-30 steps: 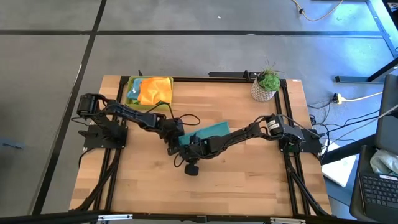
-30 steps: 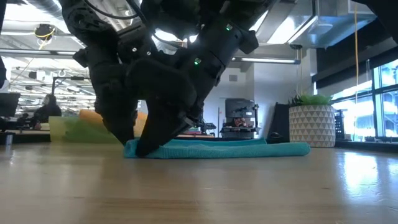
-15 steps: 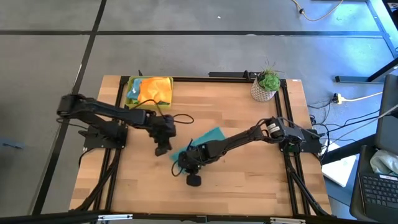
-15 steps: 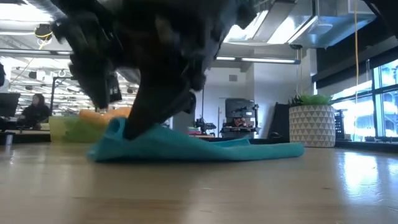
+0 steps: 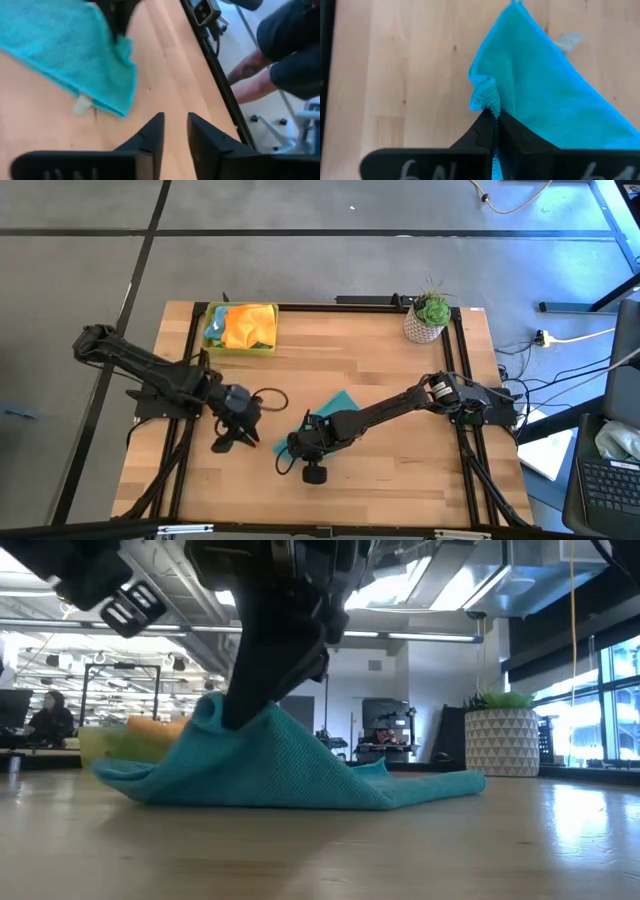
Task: Fold microfiber towels
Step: Fold the blue towel
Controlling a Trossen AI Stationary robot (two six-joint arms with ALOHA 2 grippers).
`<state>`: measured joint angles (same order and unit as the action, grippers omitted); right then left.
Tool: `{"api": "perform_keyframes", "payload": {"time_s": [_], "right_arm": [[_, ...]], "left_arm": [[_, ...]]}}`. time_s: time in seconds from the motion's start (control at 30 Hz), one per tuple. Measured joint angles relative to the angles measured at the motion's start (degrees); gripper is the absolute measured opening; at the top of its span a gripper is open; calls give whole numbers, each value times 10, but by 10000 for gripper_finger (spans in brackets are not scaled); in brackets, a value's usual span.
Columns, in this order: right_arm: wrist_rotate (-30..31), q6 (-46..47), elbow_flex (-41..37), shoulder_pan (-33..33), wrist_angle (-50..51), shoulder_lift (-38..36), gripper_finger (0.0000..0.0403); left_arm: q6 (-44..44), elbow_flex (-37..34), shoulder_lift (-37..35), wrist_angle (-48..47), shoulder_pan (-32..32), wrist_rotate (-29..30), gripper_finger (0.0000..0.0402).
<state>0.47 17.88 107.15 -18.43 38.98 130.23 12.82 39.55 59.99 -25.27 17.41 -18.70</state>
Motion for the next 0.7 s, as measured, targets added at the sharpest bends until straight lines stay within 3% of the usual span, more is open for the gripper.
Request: {"api": "perform_keyframes", "payload": {"time_s": [0.37,0.6,0.7], "right_arm": [[35,14,0,0,-10,-17,12],[38,15,0,0,-4,-30,10],[49,15,0,0,-2,-31,13]], "left_arm": [[-43,0,72,100,135,208,169],[-23,0,153,126,169,216,191],[-11,0,189,148,177,245,193]]}}
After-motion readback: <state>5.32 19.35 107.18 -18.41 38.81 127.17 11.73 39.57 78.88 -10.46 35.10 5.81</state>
